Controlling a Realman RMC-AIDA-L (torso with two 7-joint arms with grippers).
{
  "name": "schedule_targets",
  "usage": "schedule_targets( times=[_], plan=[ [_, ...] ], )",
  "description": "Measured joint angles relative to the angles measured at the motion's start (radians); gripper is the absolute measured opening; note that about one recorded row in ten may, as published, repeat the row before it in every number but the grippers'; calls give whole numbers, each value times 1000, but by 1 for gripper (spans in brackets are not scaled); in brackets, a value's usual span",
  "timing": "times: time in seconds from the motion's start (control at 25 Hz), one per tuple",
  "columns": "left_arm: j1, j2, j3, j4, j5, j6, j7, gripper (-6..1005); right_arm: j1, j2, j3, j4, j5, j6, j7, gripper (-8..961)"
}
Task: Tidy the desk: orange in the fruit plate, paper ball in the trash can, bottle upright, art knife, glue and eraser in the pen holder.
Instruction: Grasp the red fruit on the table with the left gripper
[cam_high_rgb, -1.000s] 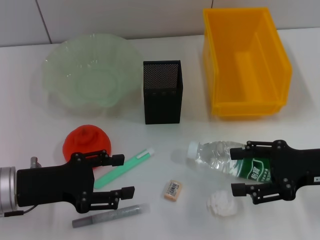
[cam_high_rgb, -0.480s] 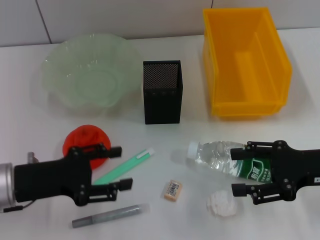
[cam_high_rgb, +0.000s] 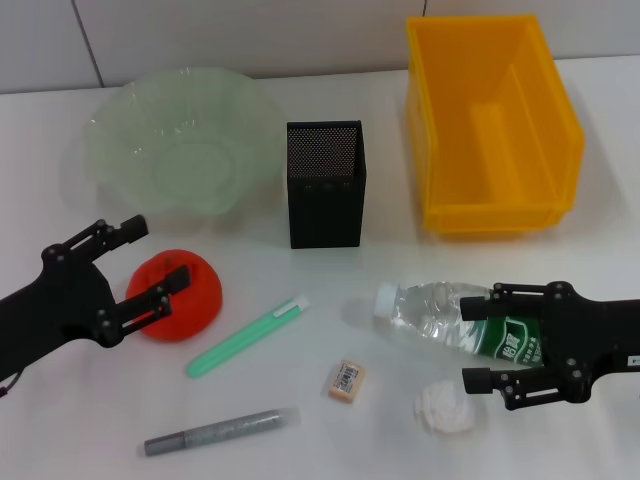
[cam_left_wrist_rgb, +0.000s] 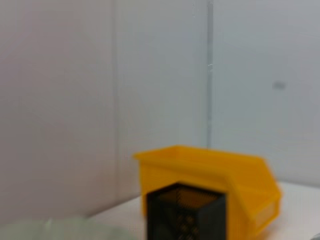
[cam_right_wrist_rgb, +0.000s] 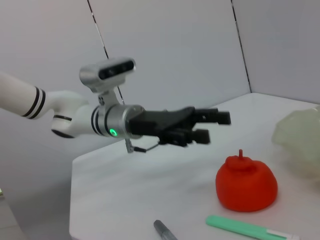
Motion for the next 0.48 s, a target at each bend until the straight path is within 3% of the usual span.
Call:
schedule_targets(
  times=[0.12,0.48],
  plan=[
    [-9,-1,2,-56,-9,-99,26,778,-2,0,0,0,1,1,0,836],
    [-33,-2,12,-107,-3,-211,24,777,-3,0,0,0,2,2,-1,835]
  ],
)
